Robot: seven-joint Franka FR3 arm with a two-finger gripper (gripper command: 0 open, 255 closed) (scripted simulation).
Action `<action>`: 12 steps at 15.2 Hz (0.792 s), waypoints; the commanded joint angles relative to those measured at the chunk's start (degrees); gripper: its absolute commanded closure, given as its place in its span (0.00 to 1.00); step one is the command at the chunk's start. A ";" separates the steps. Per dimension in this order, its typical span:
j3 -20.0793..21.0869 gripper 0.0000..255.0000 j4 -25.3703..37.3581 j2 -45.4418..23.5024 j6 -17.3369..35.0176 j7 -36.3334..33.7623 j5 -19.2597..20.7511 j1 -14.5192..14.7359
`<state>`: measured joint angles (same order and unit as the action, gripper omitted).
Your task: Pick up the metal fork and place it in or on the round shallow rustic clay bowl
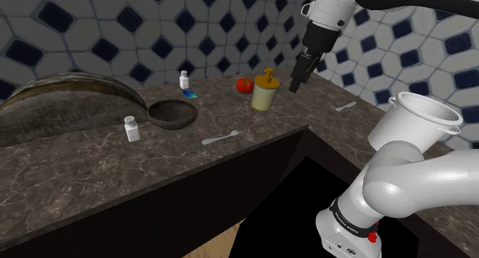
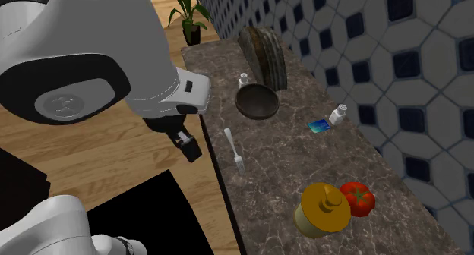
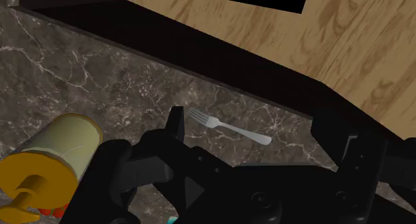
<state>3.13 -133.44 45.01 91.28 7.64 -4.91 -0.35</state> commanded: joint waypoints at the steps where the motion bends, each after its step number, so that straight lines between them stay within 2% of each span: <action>1: 0.00 0.00 0.00 0.00 0.00 0.00 0.00 0.00; 12: -3.09 0.00 -0.54 -20.59 15.71 18.93 2.98 4.48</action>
<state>0.25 -134.24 26.40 105.74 24.73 -2.16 3.75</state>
